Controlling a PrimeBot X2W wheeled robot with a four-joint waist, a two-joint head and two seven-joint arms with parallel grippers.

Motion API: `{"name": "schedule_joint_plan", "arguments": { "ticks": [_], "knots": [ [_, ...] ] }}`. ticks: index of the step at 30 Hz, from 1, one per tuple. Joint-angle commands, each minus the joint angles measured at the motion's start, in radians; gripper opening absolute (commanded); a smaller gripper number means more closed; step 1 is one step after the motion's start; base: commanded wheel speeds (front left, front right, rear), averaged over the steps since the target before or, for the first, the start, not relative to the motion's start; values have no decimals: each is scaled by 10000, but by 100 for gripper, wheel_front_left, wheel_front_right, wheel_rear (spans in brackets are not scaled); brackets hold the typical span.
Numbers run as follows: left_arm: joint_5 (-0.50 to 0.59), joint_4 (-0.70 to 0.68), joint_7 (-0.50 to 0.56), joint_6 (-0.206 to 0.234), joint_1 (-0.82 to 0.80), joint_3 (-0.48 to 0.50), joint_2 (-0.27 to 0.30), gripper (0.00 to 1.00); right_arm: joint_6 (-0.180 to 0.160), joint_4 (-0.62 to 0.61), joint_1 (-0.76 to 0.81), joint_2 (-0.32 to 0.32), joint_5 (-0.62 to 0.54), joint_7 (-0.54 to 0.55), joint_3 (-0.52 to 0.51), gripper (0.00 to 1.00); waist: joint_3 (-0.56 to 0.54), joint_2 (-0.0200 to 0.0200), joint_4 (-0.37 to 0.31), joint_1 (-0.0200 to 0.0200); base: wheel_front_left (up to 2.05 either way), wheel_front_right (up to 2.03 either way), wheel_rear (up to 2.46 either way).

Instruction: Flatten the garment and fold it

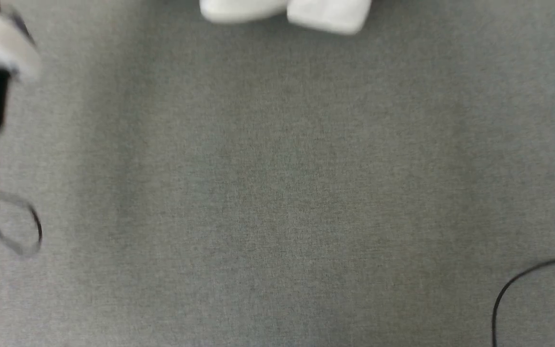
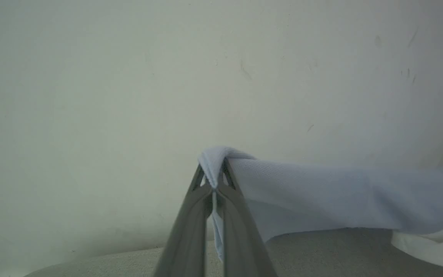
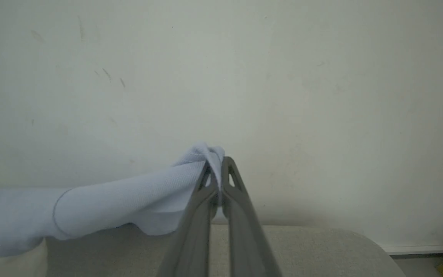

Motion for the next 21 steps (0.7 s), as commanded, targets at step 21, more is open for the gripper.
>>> {"name": "schedule_joint_plan", "arguments": {
  "ticks": [21],
  "knots": [
    [-1120, -2866, 1950, 394, 7317, -182, 1854, 0, -11, -3965, 7424, -1852, 2048, 3485, 24, 0, -3741, -1, 370, 1, 0, 0, 0]
  ]
}}
